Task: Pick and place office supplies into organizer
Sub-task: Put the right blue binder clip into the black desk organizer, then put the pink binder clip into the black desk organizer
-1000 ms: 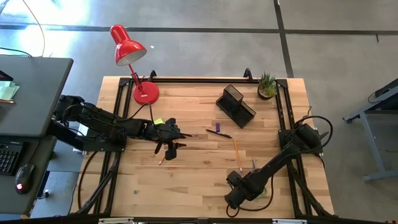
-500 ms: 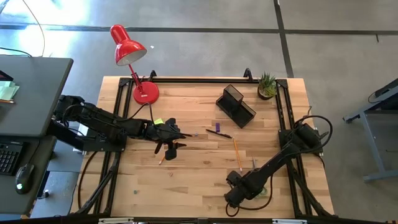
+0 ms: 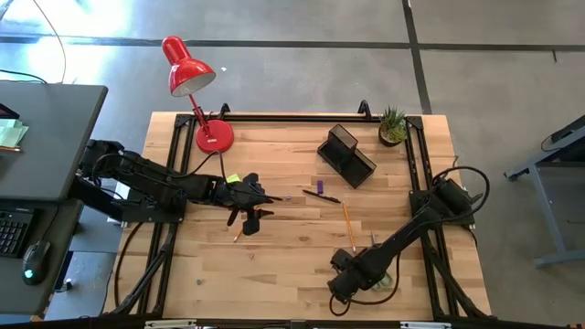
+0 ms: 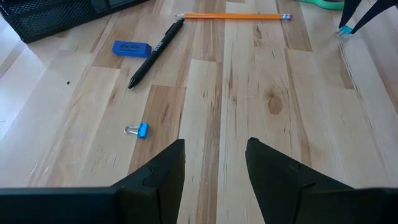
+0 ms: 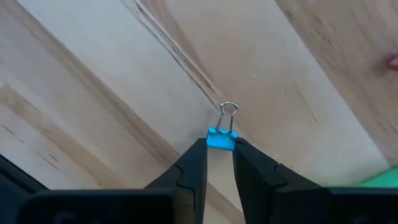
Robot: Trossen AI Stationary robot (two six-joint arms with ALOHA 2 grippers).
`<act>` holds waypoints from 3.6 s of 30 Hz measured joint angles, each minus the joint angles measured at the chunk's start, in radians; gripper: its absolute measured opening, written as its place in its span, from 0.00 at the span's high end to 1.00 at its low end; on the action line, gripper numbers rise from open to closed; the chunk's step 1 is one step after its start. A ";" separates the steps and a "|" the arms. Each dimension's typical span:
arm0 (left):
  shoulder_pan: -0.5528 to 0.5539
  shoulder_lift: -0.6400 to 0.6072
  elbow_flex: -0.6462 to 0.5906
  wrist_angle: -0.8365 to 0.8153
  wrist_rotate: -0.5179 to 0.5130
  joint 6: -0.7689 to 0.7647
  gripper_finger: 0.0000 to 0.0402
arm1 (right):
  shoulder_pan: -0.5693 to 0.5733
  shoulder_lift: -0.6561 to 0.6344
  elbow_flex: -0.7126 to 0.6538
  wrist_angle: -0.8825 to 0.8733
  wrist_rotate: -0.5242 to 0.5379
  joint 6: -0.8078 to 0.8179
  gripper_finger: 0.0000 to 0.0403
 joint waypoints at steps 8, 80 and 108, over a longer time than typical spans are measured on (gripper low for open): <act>0.000 0.000 0.000 0.000 0.000 0.000 0.61 | -0.060 -0.012 0.000 -0.009 -0.016 -0.128 0.86; 0.000 0.000 0.000 -0.006 -0.027 -0.026 0.61 | -0.246 -0.224 -0.002 -0.194 0.883 -0.534 0.66; -0.143 0.000 0.001 -0.155 0.081 -0.116 0.65 | -0.362 -0.224 -0.265 0.170 1.079 -0.810 0.67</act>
